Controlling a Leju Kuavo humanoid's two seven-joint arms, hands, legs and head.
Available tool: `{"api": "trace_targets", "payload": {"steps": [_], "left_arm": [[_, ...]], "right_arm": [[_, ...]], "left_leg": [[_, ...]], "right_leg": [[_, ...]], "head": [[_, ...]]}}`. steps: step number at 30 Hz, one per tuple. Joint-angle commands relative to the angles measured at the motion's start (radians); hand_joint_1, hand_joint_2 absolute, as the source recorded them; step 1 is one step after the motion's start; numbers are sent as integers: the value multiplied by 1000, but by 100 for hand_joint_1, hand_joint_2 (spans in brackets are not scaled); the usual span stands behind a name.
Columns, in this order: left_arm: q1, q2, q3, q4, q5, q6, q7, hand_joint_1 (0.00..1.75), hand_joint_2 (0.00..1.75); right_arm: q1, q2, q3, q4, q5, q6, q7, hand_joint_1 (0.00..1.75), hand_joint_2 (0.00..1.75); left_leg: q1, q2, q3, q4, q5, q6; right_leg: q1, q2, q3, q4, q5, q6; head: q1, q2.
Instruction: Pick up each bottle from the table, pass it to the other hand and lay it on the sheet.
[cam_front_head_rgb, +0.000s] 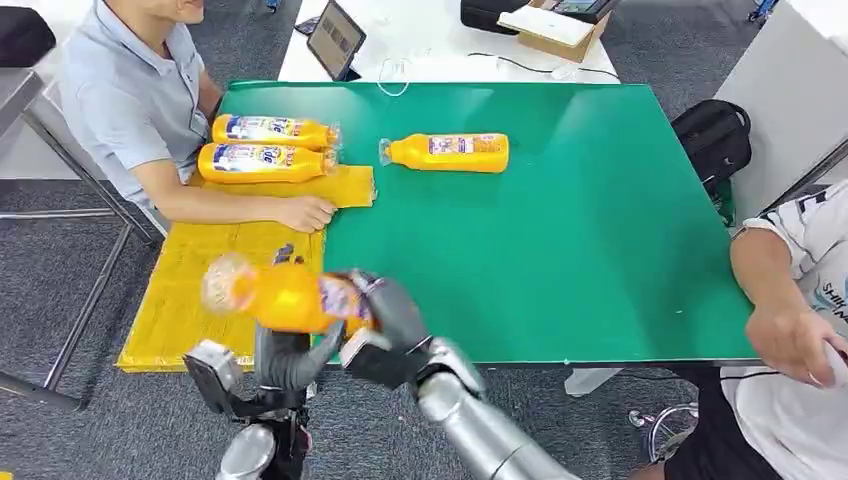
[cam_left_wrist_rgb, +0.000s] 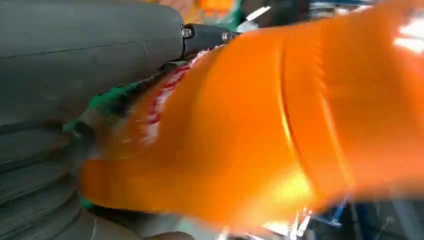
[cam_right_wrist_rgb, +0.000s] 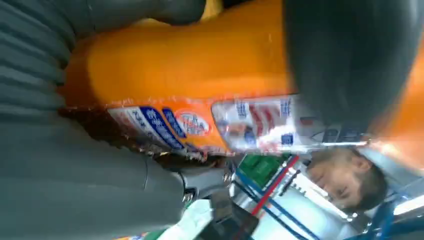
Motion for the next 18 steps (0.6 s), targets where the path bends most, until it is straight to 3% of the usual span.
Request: {"api": "trace_targets", "payload": {"steps": [1,4,8,14,15,16,18], "left_arm": [[-45,6,0,49,38,-26,19,0,175],[-47,10,-4,51,42,-27,18,0,175],[-79,13,-14,98,32,31,32,0,175],[-88,61,-52,55,35,-59,36,0,175],[-87,64,-47,49,33,-59,33,56,175],[-86,62,-37,41,28,-51,22,175,175],[-88,60,-3,16,42,-46,19,175,175]], "right_arm": [[-32,-18,192,105,-5,-32,-5,175,175],[-38,-23,206,104,-13,-37,-5,175,175],[-57,-32,322,97,-39,-89,-5,175,175],[-115,-32,373,116,-78,-74,-5,173,175],[-116,-34,381,114,-79,-59,-5,126,175],[-117,-33,379,125,-95,-19,-5,0,175],[-120,-34,404,141,-74,8,-5,0,175]], "left_leg": [[1,1,6,0,-3,-1],[1,-1,6,0,-2,-1],[1,-1,6,0,-2,-1],[0,-1,5,0,-2,-2],[0,-1,4,-1,-1,-1],[0,0,2,-1,0,-1],[1,0,3,0,-1,-1]], "right_leg": [[1,1,7,-1,-2,-2],[1,-2,7,-1,-3,-2],[1,-1,6,-1,-2,-2],[1,-1,5,-1,-2,-2],[1,-2,4,-1,-1,-2],[0,-1,2,-1,0,-1],[1,-1,3,-1,-1,-2]], "head": [[0,0],[0,0],[0,0],[0,0],[0,0],[0,0],[0,0]]}}
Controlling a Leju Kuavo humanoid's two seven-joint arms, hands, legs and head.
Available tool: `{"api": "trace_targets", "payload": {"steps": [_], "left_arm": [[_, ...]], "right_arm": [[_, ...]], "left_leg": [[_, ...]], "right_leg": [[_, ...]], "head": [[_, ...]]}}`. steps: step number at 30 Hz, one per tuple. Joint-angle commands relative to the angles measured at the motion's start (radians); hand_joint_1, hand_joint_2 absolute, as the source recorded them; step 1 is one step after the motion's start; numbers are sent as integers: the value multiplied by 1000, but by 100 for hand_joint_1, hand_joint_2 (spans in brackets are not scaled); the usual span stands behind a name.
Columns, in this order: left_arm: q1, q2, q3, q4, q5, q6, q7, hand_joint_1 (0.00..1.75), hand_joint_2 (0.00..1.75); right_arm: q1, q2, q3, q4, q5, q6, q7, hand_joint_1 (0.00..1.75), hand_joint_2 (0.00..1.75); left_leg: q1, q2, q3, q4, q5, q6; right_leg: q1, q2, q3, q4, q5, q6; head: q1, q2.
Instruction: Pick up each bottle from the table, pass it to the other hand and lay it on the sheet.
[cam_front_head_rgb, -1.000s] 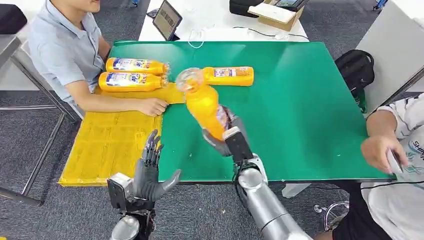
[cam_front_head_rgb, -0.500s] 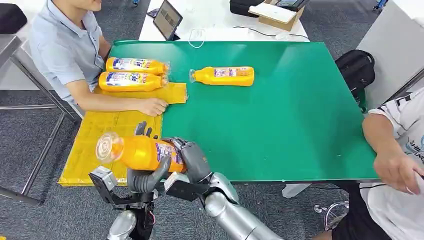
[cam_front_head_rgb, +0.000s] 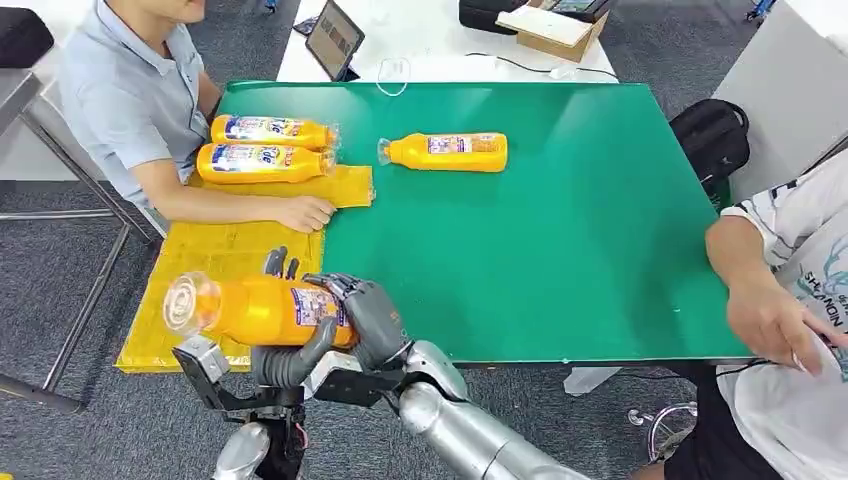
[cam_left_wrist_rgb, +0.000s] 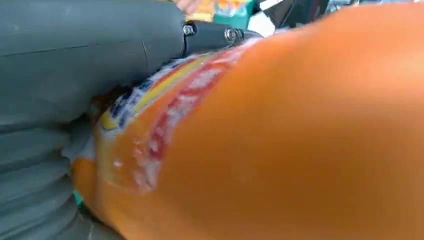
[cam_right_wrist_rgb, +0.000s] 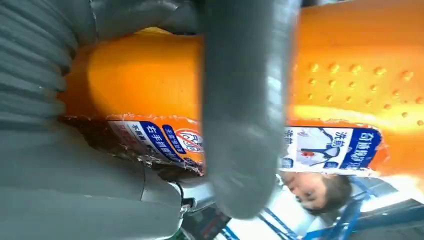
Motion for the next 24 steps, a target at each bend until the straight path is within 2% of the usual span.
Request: {"api": "trace_targets", "payload": {"steps": [1,5,6,11,14,15,16,18,19,24], "left_arm": [[-85,47,-2,-6,1,-6,-9,175,175],[-103,55,87,-24,54,-18,-17,175,175],[-121,35,152,-4,67,40,-15,175,175],[-198,42,278,89,136,0,6,175,175],[-198,34,294,89,142,-14,8,175,175],[-204,32,300,96,149,-11,18,175,175],[-204,32,300,96,149,-11,18,175,175],[-229,30,307,129,146,7,27,175,175],[-229,30,307,129,146,7,27,175,175],[-309,29,304,212,68,106,20,175,175]], "right_arm": [[-40,-19,176,103,17,99,-10,0,0],[-30,-30,144,54,-41,135,-10,0,0],[-27,-28,127,35,-50,120,-10,0,0],[-19,-39,106,-56,-36,53,-10,0,0],[-8,-57,111,-130,-46,-15,-10,0,0],[2,-77,127,-220,-50,-84,-10,0,0],[2,-77,127,-220,-50,-84,-10,0,0],[16,-97,141,-329,-60,-143,-10,0,0],[16,-97,141,-329,-60,-143,-10,0,0],[27,-127,177,-514,-61,-269,-10,0,0]], "left_leg": [[2,-2,6,0,-2,-1],[1,-3,4,-1,-1,-1],[2,-3,2,0,0,-1],[2,-4,3,0,0,-2],[2,-3,4,0,-1,-2],[1,-2,3,-1,0,-1],[2,-1,5,0,-2,-2],[1,-3,3,0,-1,-1],[1,-3,1,0,1,-1],[1,-3,3,0,0,-1]], "right_leg": [[2,-2,7,-1,-3,-2],[1,-3,5,-1,-2,-2],[2,-3,4,-1,-1,-2],[2,-4,4,0,-1,-2],[2,-3,5,0,-2,-2],[1,-2,3,-1,-1,-2],[2,-1,6,1,-3,-3],[1,-3,4,0,-2,-2],[1,-2,2,0,0,-1],[1,-3,4,0,-2,-2]], "head": [[0,0],[0,0],[0,0],[0,0],[0,0],[1,0],[-1,0],[0,0],[1,0],[0,0]]}}
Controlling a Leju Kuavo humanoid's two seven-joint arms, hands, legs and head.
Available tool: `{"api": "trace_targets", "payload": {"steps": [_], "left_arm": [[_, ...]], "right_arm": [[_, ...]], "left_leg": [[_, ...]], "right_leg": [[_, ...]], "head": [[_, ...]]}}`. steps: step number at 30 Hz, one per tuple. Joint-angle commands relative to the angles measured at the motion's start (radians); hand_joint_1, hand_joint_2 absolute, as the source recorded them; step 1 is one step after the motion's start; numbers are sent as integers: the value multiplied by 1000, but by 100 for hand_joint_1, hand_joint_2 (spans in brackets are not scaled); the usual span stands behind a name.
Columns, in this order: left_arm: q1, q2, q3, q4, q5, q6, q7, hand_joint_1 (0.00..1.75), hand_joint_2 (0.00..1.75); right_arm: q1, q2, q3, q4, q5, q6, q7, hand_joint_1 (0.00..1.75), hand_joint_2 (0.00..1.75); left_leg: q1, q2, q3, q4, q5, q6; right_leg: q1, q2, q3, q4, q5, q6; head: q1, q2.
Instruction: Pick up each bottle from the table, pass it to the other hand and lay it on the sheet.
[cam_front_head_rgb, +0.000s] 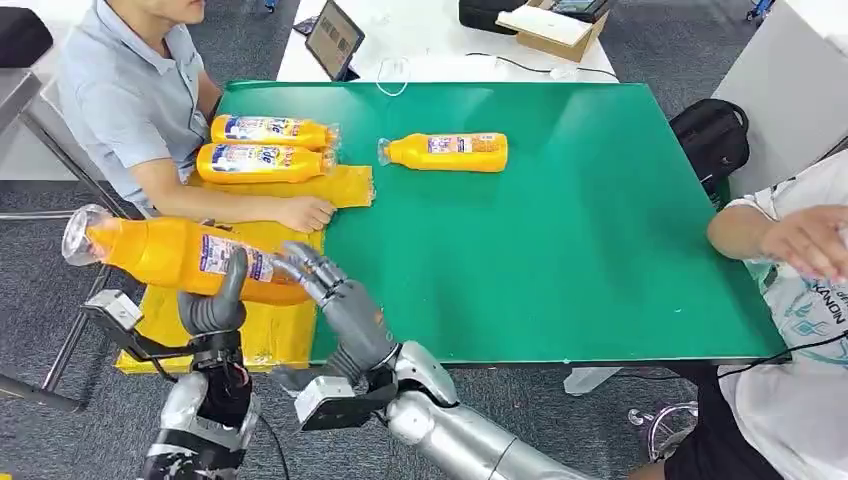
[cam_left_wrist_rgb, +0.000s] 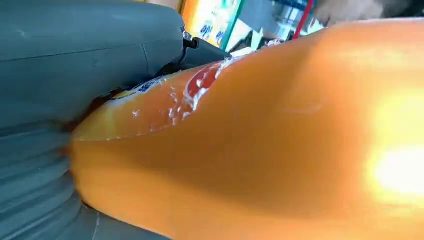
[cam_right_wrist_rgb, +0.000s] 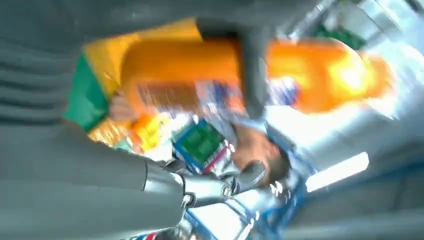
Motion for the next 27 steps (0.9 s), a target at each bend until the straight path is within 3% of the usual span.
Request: {"api": "trace_targets", "payload": {"steps": [1,5,9,10,15,19,23,27], "left_arm": [[-156,-7,42,188,-93,112,0,175,175],[-266,28,-58,365,-526,469,-57,175,175],[-355,31,-94,564,-725,552,-12,175,175],[-362,-1,-3,599,-925,552,4,175,175],[-441,-60,145,754,-1379,552,78,175,175],[-554,-57,94,979,-1629,552,256,175,175],[-589,-50,52,1048,-1692,552,328,175,175],[-637,-49,-38,1128,-1806,446,479,175,175]], "right_arm": [[9,-92,89,-309,-4,-138,1,0,0],[0,-98,87,-402,-32,-145,1,0,0],[-12,-86,66,-389,-50,-118,1,0,0],[-18,-80,62,-371,-50,-101,1,0,0],[-55,-59,68,-295,-53,-47,1,0,0],[-78,-43,78,-236,-58,6,1,0,0],[-84,-41,81,-229,-55,13,1,0,0],[-88,-38,74,-228,-59,40,1,0,0]], "left_leg": [[1,-4,1,0,0,-1],[2,-6,3,1,-1,-1],[1,-5,4,0,-1,-1],[1,-6,3,0,0,-1],[1,-2,4,0,-1,-1],[1,-2,3,0,0,-1],[1,-4,4,0,-1,-1],[1,-4,4,1,-1,-1]], "right_leg": [[1,-3,2,0,-1,-1],[2,-5,5,1,-3,-2],[1,-5,5,0,-2,-2],[1,-5,5,0,-1,-2],[1,-2,5,0,-1,-1],[1,-1,4,0,-1,-1],[2,-3,6,0,-1,-2],[1,-2,5,1,-2,-2]], "head": [[0,0],[0,0],[0,0],[0,0],[0,0],[0,0],[0,0],[0,0]]}}
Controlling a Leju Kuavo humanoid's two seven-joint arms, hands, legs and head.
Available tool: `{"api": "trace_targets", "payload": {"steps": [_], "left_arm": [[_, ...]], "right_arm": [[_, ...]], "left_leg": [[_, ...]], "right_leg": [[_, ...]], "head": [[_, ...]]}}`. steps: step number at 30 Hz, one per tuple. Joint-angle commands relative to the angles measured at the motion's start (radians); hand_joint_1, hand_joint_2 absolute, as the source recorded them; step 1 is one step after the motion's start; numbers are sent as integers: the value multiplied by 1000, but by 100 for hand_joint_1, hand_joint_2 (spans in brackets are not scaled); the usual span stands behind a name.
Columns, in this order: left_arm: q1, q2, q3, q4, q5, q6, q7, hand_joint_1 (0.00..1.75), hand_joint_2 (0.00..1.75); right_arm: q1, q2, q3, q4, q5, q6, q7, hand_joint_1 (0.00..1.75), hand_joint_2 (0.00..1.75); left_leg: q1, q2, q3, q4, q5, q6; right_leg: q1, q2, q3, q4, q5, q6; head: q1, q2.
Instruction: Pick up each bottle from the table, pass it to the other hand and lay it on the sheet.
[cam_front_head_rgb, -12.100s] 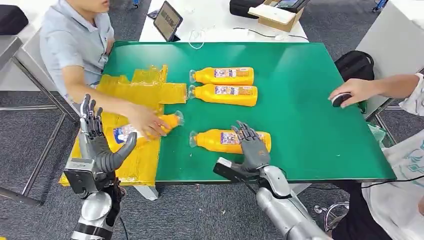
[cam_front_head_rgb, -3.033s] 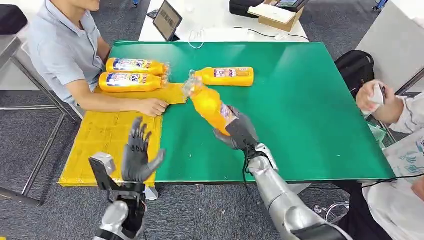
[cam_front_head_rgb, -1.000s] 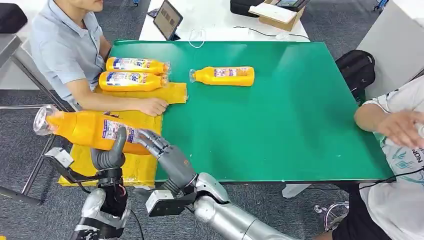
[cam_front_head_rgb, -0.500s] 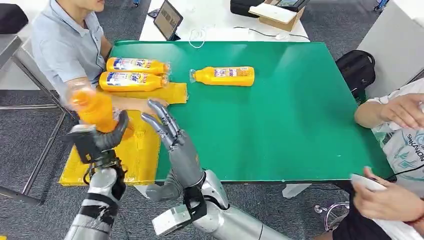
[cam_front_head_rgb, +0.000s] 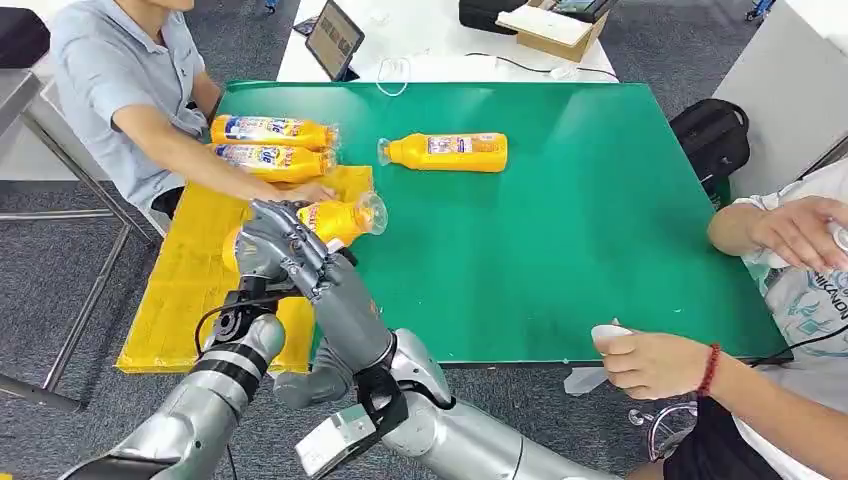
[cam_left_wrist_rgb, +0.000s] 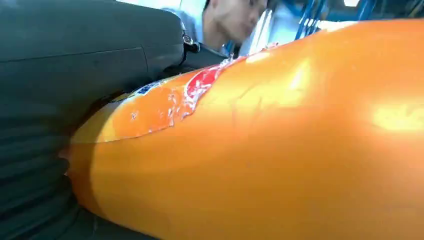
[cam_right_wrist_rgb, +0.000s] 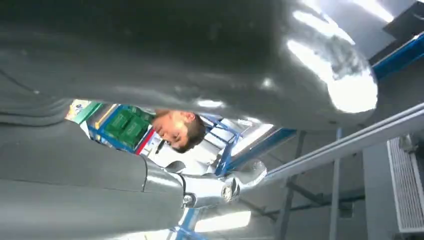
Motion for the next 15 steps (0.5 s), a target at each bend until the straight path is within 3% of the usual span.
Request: {"api": "trace_targets", "payload": {"steps": [1,8,15], "left_arm": [[-180,-10,-109,332,-132,-140,183,175,175],[-189,-29,-149,341,-174,-229,224,175,175],[-189,-29,-149,341,-174,-229,224,175,175]], "right_arm": [[-60,-9,20,89,-6,39,1,0,0],[-61,-13,15,96,10,42,1,0,0],[-61,-13,15,96,10,42,1,0,0]], "left_leg": [[1,-1,3,0,-1,-1],[1,-1,5,1,-3,-1],[1,1,4,1,-2,-1]], "right_leg": [[1,-2,4,0,-2,-2],[1,-2,6,1,-3,-2],[1,0,4,0,-2,-2]], "head": [[0,0],[1,0],[1,0]]}}
